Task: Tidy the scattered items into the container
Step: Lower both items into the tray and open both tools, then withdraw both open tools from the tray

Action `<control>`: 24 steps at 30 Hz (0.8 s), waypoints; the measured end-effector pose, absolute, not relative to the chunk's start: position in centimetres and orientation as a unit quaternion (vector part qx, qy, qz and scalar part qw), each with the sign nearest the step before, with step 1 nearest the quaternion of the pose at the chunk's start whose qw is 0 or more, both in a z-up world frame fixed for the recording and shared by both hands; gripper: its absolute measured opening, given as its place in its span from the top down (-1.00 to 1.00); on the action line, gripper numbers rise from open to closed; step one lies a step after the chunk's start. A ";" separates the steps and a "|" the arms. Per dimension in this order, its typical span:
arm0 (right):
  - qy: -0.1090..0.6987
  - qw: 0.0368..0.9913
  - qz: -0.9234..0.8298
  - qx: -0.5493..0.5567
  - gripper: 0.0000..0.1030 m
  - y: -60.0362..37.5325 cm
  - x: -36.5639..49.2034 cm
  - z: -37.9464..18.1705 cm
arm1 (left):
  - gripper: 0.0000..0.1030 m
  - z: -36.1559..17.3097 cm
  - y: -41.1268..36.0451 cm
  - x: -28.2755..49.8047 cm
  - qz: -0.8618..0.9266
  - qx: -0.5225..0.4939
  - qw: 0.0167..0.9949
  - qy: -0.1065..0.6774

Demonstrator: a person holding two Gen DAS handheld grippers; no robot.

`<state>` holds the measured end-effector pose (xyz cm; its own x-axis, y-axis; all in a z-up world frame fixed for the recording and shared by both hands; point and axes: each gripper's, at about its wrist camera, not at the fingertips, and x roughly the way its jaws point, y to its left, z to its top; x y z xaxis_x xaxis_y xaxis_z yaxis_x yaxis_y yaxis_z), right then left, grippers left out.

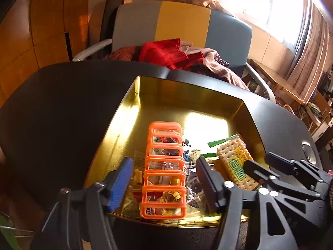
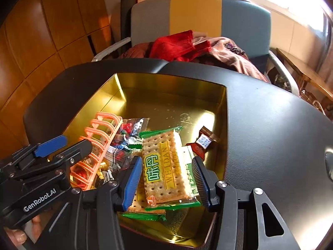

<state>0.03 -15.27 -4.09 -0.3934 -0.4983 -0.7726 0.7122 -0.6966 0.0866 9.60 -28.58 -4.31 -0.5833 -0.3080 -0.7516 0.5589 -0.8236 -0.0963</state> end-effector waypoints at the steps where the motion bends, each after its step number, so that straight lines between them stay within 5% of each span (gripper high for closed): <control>1: 0.127 0.365 -0.826 0.410 -0.01 -15.0 0.1 -3.9 | -0.32 -4.1 -28.4 9.7 -0.875 0.381 0.253 0.157; 5: 0.127 0.349 -0.841 0.393 -0.15 -14.2 0.8 -2.9 | -0.59 -3.1 -27.5 10.0 -0.876 0.380 0.268 0.132; 24: 0.146 0.296 -0.885 0.327 -0.59 -11.8 5.4 -0.6 | -0.58 0.4 -25.5 13.5 -0.865 0.353 0.345 0.093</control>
<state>5.40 -11.76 -0.61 -0.6102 -0.4286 -0.6663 0.6199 -0.7820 -0.0646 13.51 -25.47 0.39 -0.5131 -0.5301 -0.6751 0.6616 -0.7453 0.0824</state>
